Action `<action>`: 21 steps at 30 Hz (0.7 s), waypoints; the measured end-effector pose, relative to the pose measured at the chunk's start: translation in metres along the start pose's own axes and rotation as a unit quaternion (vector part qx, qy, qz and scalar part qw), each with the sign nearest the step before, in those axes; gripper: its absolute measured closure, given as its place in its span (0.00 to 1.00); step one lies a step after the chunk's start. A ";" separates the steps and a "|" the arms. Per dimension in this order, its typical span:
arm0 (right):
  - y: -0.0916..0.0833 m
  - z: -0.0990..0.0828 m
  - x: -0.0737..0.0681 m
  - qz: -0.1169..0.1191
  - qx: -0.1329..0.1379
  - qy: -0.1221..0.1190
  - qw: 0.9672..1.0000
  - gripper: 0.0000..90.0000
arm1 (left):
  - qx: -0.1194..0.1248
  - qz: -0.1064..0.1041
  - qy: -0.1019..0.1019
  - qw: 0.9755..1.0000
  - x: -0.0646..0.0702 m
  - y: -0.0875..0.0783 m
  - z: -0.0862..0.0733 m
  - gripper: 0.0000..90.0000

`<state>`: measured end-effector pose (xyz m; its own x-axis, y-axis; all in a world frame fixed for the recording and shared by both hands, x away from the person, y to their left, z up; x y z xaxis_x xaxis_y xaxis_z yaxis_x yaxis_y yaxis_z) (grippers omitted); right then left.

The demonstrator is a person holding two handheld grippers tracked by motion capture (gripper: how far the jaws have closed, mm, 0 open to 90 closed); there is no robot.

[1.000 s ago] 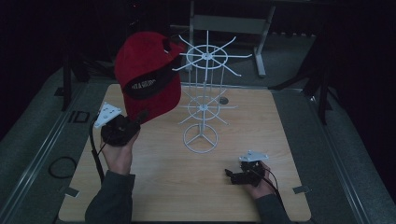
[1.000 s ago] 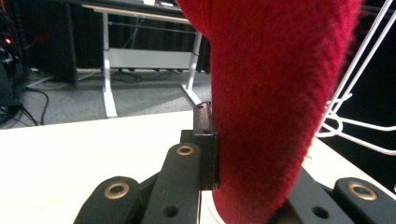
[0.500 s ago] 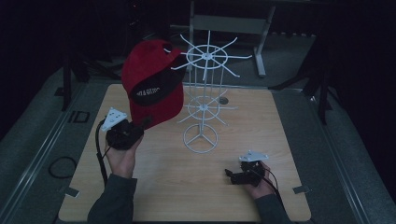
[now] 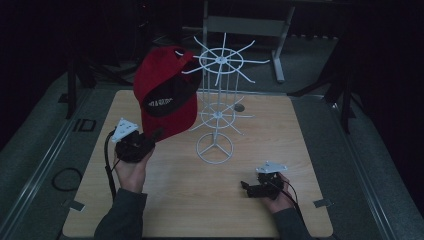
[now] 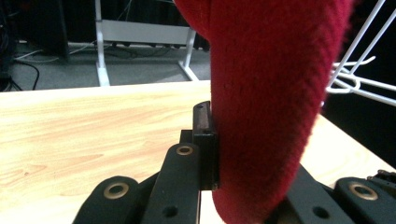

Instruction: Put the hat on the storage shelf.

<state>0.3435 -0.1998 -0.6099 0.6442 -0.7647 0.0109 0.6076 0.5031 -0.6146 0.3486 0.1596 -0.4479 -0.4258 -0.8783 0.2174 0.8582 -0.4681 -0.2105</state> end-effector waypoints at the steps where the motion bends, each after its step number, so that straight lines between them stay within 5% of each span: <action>1: 0.000 0.000 0.000 0.000 0.000 0.000 1.000 0.15 | -0.001 0.000 0.000 1.000 0.000 0.000 -0.001 0.95; 21: 0.000 0.000 0.000 -0.001 0.000 0.000 1.000 0.15 | -0.011 0.000 -0.001 1.000 -0.003 0.001 -0.014 0.94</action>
<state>0.3436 -0.1997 -0.6100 0.6433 -0.7656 0.0115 0.6088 0.5023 -0.6141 0.3466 0.1604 -0.4622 -0.4243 -0.8786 0.2194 0.8521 -0.4693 -0.2317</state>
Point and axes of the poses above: each handheld gripper's, and its own axes: y roughly forward along the jaws, z roughly out of its top, x roughly to its right, the point moved 6 cm from there along y, roughly forward along the jaws, and after that the axes turned 6 degrees about x, right-handed, at the moved point
